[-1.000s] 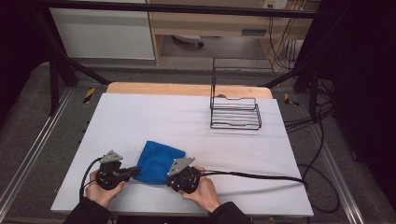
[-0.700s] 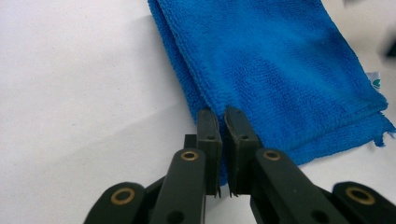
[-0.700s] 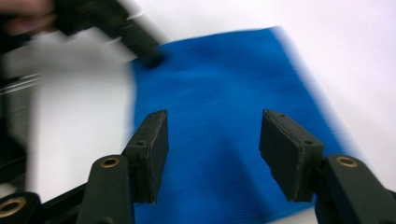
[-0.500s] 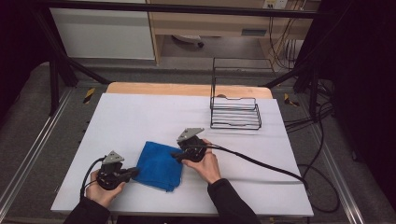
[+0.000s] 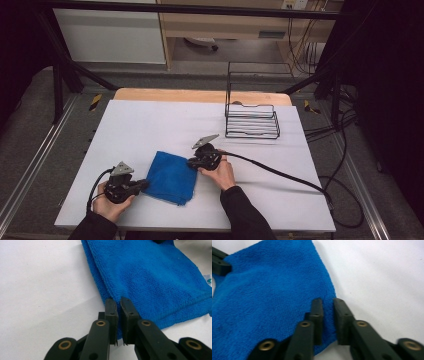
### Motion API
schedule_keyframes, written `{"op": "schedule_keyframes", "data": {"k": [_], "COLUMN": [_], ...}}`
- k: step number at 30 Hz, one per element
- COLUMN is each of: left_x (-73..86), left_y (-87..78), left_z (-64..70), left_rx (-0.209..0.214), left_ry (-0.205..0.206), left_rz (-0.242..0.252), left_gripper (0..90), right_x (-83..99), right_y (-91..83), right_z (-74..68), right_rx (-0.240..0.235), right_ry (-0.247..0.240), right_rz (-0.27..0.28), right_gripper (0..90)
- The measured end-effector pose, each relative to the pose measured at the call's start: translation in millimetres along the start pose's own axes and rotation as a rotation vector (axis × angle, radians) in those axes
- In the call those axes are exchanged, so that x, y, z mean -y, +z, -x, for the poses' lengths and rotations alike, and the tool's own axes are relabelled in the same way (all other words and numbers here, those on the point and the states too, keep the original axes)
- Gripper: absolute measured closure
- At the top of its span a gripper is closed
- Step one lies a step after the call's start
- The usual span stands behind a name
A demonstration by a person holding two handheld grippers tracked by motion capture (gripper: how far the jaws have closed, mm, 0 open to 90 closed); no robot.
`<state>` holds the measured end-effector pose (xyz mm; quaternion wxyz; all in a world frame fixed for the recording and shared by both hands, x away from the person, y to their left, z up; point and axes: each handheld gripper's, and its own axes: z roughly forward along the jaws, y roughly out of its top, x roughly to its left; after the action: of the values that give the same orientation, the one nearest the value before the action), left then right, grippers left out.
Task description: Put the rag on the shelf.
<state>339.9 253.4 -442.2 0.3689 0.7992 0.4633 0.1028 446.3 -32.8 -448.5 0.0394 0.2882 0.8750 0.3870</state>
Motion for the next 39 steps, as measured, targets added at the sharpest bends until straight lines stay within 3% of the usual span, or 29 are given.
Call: {"op": "schedule_keyframes", "data": {"k": [3,8,9,14,18,20,27,28,30,31,32,33,35,38,39], "left_x": [-1.7,-12.6,-15.0,-35.0,-51.1,-57.8,-65.1,-64.8,-63.8,-63.3,-61.7,-60.5,-57.1,-49.7,-47.0], "left_y": [-0.5,5.5,7.3,22.6,39.6,50.3,65.9,65.2,60.1,57.2,51.3,47.2,36.5,22.1,18.0], "left_z": [-0.9,-2.1,-1.4,6.3,12.3,15.7,24.1,24.4,24.0,23.6,22.9,22.3,19.9,14.3,11.9], "left_rx": [0.005,0.034,0.035,0.035,0.028,0.023,0.004,0.001,-0.007,-0.006,0.001,0.008,0.016,0.006,0.006], "left_ry": [0.001,-0.005,0.001,0.052,0.097,0.111,0.148,0.155,0.164,0.166,0.162,0.158,0.156,0.146,0.141], "left_rz": [0.005,0.014,0.012,-0.008,-0.02,-0.026,0.002,0.006,0.012,0.016,0.032,0.041,0.053,0.073,0.072], "left_gripper": [84.8,84.8,84.8,84.8,84.7,84.6,81.7,77.7,73.8,69.2,61.7,58.5,54.7,40.2,40.2], "right_x": [-1.3,-0.1,2.4,11.9,21.4,37.4,62.7,65.9,66.5,66.4,65.9,65.7,65.7,64.1,64.1], "right_y": [-8.8,-38.9,-50.2,-70.2,-75.9,-77.8,-72.1,-69.7,-69.6,-71.0,-76.5,-79.1,-82.5,-89.3,-89.3], "right_z": [-2.3,-9.2,-13.2,-20.5,-18.7,-13.1,-4.4,-2.8,-2.4,-3.0,-5.9,-7.9,-10.9,-31.1,-31.1], "right_rx": [0.005,0.036,0.062,0.111,0.145,0.184,0.231,0.238,0.242,0.247,0.232,0.217,0.199,0.111,0.111], "right_ry": [-0.002,0.012,0.028,0.062,0.105,0.172,0.22,0.225,0.211,0.187,0.141,0.129,0.109,0.032,0.032], "right_rz": [0.019,0.05,0.051,0.044,0.044,0.045,0.054,0.055,0.059,0.072,0.106,0.118,0.131,0.137,0.137], "right_gripper": [85.9,86.2,86.2,86.2,86.1,86.1,85.0,80.9,76.9,70.8,57.6,51.5,48.6,38.8,38.8]}}
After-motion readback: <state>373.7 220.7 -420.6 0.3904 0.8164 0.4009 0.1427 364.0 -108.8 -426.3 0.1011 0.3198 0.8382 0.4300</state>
